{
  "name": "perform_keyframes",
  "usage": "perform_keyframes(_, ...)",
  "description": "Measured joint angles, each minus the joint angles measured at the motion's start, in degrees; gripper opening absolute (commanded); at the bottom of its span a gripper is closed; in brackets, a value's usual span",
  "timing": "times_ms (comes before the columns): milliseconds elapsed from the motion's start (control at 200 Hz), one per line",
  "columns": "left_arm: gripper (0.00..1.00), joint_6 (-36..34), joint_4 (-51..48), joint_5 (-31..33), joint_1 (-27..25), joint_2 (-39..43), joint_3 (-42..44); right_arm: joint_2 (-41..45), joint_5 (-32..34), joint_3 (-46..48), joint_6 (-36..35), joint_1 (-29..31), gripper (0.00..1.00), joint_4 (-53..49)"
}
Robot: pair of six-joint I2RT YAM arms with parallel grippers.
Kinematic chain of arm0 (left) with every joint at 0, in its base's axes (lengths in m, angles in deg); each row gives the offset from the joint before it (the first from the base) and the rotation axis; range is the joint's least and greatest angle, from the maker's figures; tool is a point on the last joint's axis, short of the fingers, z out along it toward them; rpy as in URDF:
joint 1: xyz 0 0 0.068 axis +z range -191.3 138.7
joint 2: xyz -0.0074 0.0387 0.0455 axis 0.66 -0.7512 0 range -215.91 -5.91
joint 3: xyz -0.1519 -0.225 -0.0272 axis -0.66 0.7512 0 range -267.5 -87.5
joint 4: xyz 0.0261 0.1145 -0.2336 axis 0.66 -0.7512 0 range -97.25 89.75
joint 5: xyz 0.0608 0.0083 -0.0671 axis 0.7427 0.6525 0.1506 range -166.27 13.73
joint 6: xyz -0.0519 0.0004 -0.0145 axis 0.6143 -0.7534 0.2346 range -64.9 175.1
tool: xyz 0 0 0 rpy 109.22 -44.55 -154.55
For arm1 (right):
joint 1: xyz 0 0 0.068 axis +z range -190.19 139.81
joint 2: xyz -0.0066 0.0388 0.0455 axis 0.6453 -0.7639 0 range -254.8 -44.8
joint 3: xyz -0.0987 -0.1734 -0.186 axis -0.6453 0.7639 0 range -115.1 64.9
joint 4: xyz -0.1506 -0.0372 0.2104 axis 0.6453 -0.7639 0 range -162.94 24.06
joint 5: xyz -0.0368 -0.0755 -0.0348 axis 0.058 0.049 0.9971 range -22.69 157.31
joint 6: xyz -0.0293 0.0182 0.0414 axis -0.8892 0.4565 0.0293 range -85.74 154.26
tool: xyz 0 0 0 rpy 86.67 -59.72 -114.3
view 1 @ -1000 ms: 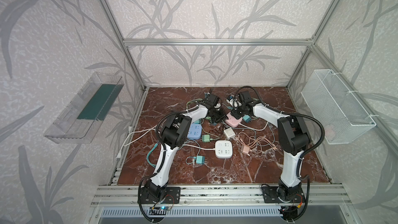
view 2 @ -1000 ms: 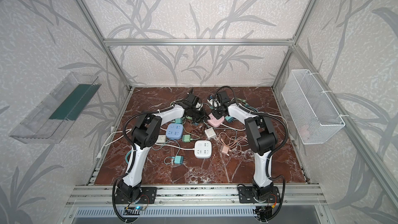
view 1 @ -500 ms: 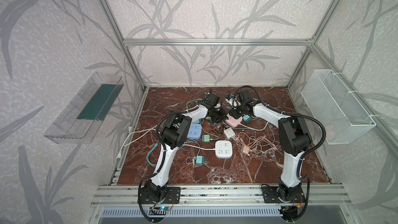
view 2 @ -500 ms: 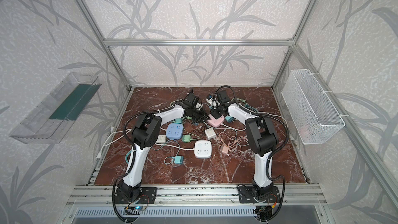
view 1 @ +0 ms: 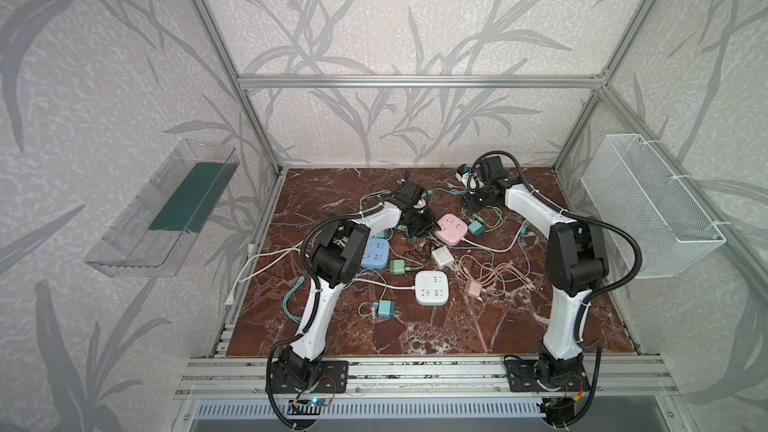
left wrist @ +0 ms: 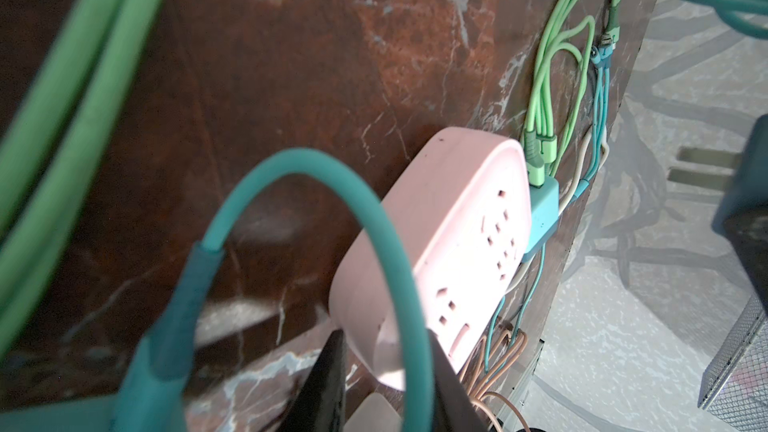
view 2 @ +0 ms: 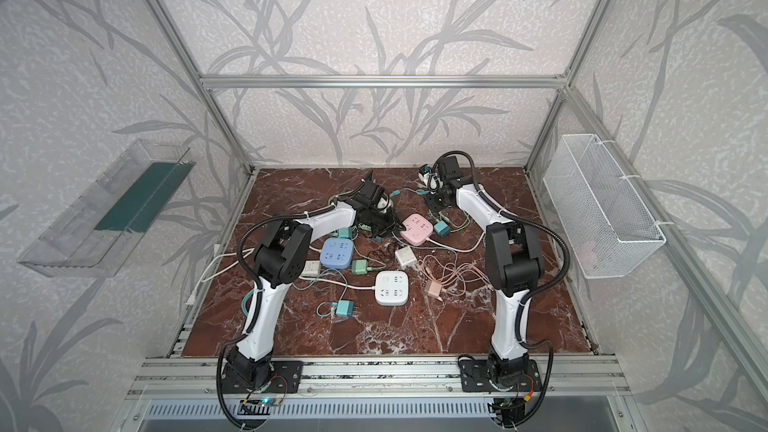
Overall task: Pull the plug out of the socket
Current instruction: 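Pull the last teal charger up out of the pink strip with the right gripper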
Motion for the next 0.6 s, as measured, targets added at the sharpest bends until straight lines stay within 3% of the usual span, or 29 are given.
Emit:
perform_keyframes(255, 0.29, -0.4, 0.0, 0.0, 0.0, 0.0, 0.0, -7.1, 2.2, -6.4, -0.4, -0.2, 0.14, -8.5)
perform_keyframes(600, 0.29, -1.3, -0.7, 0.5, -0.1, 0.0, -0.5, -9.6, 4.0, -8.9, -0.4, -0.3, 0.16, -14.8)
